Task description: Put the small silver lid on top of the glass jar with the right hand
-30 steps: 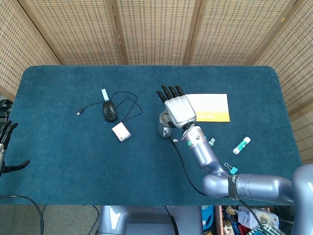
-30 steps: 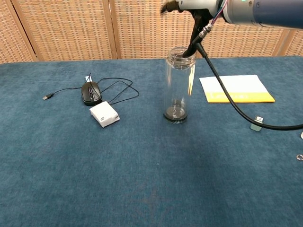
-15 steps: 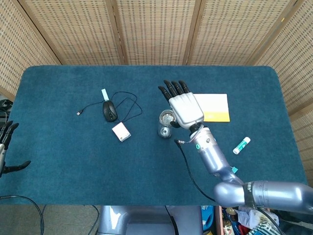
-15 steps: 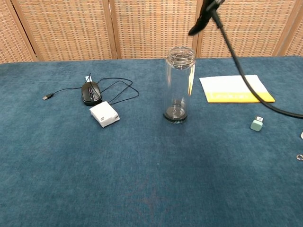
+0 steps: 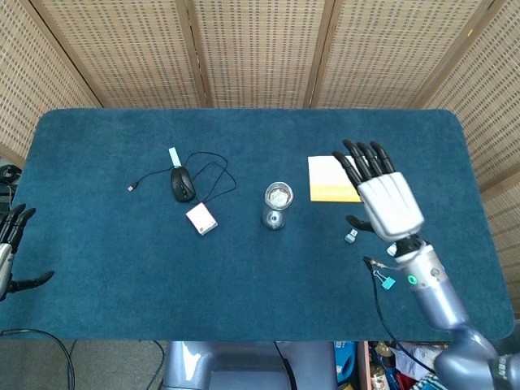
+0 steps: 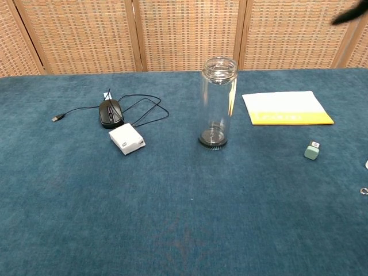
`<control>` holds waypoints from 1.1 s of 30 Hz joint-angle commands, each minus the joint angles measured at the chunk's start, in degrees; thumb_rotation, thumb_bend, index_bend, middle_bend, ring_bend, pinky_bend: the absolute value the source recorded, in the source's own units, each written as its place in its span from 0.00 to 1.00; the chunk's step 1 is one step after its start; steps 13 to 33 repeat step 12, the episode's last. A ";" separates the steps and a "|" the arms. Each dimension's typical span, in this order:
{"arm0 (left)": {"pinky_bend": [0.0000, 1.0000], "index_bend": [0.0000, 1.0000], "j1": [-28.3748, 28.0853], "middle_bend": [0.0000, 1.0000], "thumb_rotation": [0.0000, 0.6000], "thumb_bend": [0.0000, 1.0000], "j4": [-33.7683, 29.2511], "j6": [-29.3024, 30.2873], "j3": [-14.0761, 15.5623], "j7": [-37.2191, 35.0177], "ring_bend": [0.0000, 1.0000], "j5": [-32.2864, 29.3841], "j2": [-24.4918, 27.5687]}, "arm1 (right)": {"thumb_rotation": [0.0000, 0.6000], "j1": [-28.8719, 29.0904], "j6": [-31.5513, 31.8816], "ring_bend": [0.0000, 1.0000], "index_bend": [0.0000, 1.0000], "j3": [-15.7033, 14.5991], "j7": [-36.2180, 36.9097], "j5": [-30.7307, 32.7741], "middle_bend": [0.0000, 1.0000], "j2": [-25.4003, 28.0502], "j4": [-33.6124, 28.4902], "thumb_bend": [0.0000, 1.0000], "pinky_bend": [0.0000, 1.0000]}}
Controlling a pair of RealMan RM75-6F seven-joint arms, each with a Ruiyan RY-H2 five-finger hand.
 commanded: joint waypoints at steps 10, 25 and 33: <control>0.00 0.00 0.78 0.00 1.00 0.11 -1.28 2.40 1.01 5.20 0.00 2.38 -1.86 | 1.00 -22.71 18.37 0.00 0.00 -12.90 18.16 -20.79 0.00 -6.60 24.78 0.00 0.00; 0.00 0.00 0.90 0.00 1.00 0.11 -1.39 2.62 1.10 5.85 0.00 2.48 -2.12 | 1.00 -24.42 19.63 0.00 0.00 -13.13 18.88 -21.62 0.00 -8.00 26.81 0.00 0.00; 0.00 0.00 0.90 0.00 1.00 0.11 -1.39 2.62 1.10 5.85 0.00 2.48 -2.12 | 1.00 -24.42 19.63 0.00 0.00 -13.13 18.88 -21.62 0.00 -8.00 26.81 0.00 0.00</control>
